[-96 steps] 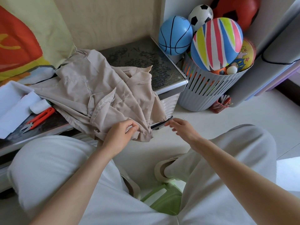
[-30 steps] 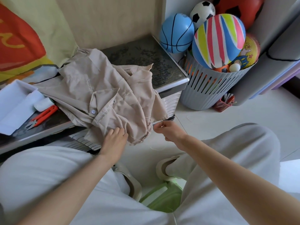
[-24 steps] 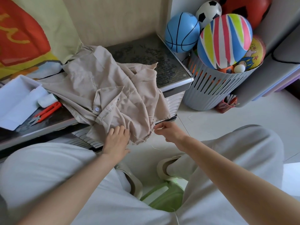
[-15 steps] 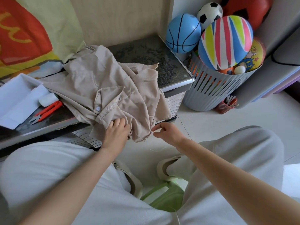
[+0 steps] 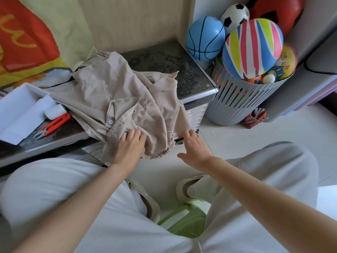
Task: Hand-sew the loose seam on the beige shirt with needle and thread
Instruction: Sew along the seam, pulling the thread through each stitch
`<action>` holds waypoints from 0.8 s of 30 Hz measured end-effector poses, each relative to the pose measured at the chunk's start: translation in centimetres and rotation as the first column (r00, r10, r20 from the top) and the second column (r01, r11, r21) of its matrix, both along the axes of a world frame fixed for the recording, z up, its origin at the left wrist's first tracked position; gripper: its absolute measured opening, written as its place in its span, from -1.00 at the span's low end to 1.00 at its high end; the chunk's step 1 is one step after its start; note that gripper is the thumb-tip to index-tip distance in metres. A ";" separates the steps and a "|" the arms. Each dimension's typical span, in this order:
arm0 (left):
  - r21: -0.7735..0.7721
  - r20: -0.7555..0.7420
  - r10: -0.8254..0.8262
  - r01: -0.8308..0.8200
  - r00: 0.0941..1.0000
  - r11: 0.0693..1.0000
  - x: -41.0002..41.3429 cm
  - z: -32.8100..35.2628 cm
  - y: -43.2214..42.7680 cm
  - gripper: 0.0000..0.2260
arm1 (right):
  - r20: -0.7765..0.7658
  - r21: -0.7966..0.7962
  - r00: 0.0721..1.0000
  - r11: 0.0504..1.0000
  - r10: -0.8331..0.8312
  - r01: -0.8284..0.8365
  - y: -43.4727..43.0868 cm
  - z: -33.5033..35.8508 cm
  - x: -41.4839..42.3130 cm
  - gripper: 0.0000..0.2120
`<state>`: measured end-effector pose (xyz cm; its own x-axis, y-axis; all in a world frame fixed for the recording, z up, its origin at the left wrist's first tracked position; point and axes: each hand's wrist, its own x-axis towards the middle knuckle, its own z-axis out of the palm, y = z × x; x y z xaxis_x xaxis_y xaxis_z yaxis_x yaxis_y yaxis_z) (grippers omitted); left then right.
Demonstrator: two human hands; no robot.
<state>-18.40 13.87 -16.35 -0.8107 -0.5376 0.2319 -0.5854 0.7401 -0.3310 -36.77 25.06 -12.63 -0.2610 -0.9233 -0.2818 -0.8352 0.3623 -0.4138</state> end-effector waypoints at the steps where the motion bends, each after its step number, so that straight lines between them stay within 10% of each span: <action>1: -0.017 -0.046 -0.032 0.031 0.998 0.999 -0.1 0.0 0.2 -0.80 | 0.019 -0.023 1.000 1.000 -0.004 0.005 -0.1 0.0 0.0 -0.46; 16: 0.324 -0.139 0.147 -0.095 0.979 0.941 0.4 5.4 -3.0 -0.79 | 0.282 0.012 0.920 0.960 -0.272 0.280 -5.7 -1.8 1.2 -0.51; 24: 0.622 -0.522 0.422 -0.007 0.741 0.783 0.9 6.1 -4.3 -0.95 | 0.332 -0.138 0.898 0.927 -0.289 0.349 -7.2 -1.6 0.9 -0.88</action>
<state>-17.53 9.55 -10.21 -0.4414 -0.8689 0.2240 -0.6614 0.4838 0.5732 -35.82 17.86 -14.28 -0.4811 -0.8480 -0.2225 -0.5122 0.4778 -0.7137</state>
